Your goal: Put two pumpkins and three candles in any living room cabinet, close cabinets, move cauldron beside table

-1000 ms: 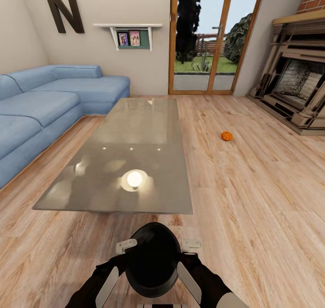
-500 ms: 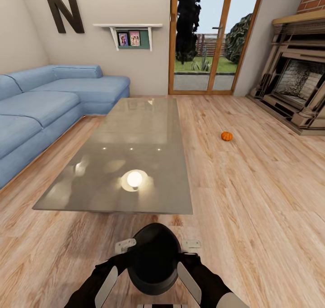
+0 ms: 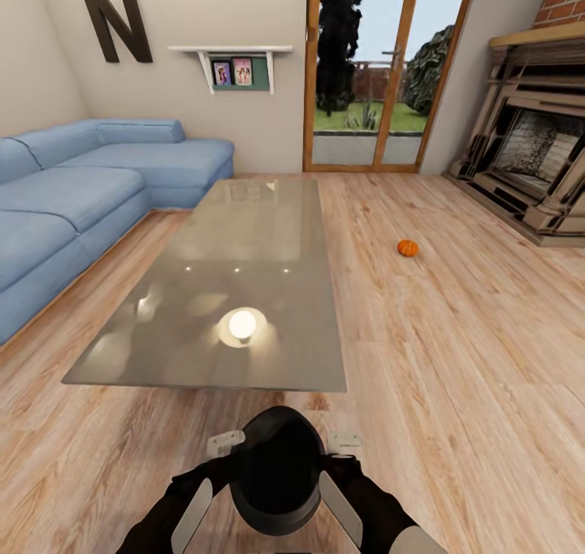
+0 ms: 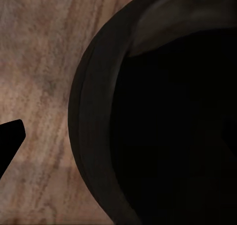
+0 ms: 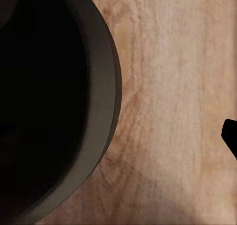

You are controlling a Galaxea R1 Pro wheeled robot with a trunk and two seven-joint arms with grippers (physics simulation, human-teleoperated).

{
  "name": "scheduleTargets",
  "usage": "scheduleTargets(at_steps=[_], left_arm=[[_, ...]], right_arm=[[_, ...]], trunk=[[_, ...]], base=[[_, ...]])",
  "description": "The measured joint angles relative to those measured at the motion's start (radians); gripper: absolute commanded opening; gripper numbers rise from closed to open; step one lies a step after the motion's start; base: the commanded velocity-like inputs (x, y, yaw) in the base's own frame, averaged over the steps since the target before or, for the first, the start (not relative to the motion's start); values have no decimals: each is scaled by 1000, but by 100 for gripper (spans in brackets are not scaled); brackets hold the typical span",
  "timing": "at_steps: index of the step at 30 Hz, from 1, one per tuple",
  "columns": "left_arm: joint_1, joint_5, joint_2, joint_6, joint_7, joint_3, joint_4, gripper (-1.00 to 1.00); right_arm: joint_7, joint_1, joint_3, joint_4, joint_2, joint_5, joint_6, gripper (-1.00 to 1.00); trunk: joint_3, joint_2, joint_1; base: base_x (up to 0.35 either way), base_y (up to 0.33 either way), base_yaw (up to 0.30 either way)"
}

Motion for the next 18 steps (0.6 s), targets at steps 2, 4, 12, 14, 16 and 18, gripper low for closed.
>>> scheduleTargets(at_steps=[2,4,12,14,16,18], left_arm=[[0,1,1,11,1,1,0,100],[0,2,2,27,0,2,0,100],[0,2,3,42,1,4,0,100],[0,3,2,42,1,4,0,100],[0,2,1,42,1,4,0,100],[0,2,0,42,1,4,0,100]], right_arm=[[0,0,0,0,0,0,0,100],[0,0,0,0,0,0,0,100],[0,0,0,0,0,0,0,100],[0,0,0,0,0,0,0,100],[0,0,0,0,0,0,0,100],[0,0,0,0,0,0,0,100]], trunk=[[6,14,-8],[13,28,-15],[38,84,-46],[44,98,-54],[50,112,-61],[56,126,-69]], base=[[0,0,0],[-28,0,0],[-144,0,0],[-13,0,0],[-5,0,0],[-2,0,0]])
